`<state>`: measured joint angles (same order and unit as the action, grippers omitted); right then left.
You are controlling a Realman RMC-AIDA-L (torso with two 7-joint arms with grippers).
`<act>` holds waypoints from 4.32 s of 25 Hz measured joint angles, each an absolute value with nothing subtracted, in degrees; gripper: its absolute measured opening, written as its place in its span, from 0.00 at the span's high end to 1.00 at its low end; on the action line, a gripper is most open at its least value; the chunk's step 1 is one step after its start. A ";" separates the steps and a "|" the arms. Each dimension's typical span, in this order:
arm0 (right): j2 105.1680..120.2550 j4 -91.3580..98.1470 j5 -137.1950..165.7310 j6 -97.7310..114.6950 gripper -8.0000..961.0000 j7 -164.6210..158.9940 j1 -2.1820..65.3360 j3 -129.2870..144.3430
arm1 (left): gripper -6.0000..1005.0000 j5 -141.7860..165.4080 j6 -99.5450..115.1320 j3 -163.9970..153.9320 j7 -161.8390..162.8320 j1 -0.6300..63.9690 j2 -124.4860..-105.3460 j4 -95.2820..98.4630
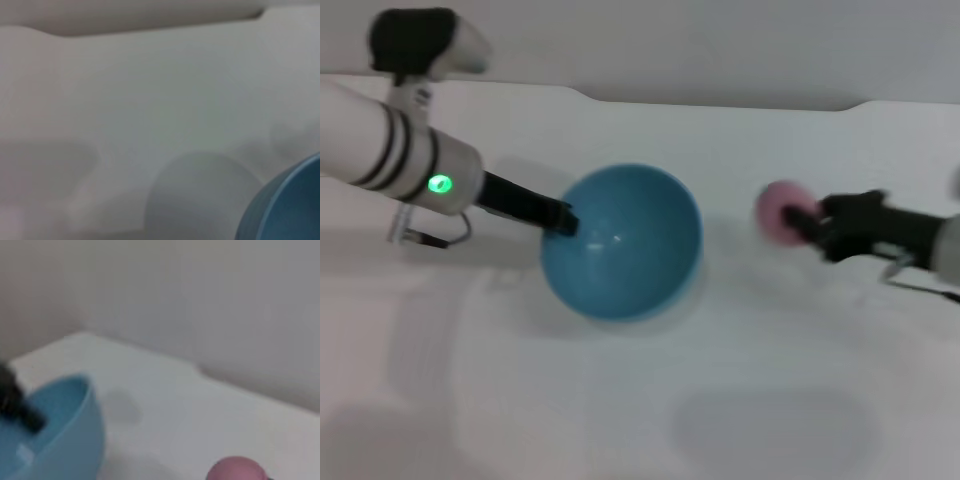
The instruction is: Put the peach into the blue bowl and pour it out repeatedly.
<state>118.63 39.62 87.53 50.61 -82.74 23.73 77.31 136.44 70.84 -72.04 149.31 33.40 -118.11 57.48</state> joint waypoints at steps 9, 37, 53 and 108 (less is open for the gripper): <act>118.32 45.58 90.26 74.31 0.85 -77.19 18.35 52.89 | 1.00 134.23 64.99 -90.37 156.81 39.33 -118.55 54.57; 118.84 53.71 111.80 81.22 0.83 -85.24 25.34 72.41 | 0.99 124.89 60.83 -101.46 159.87 42.80 -118.83 53.28; 118.82 58.02 115.53 81.41 0.58 -91.28 25.95 73.80 | 0.99 124.80 60.31 -101.51 159.88 42.88 -118.82 53.15; 118.45 44.17 90.88 79.10 0.31 -84.87 20.77 44.88 | 0.32 92.63 58.67 -74.95 134.71 29.79 -118.03 47.40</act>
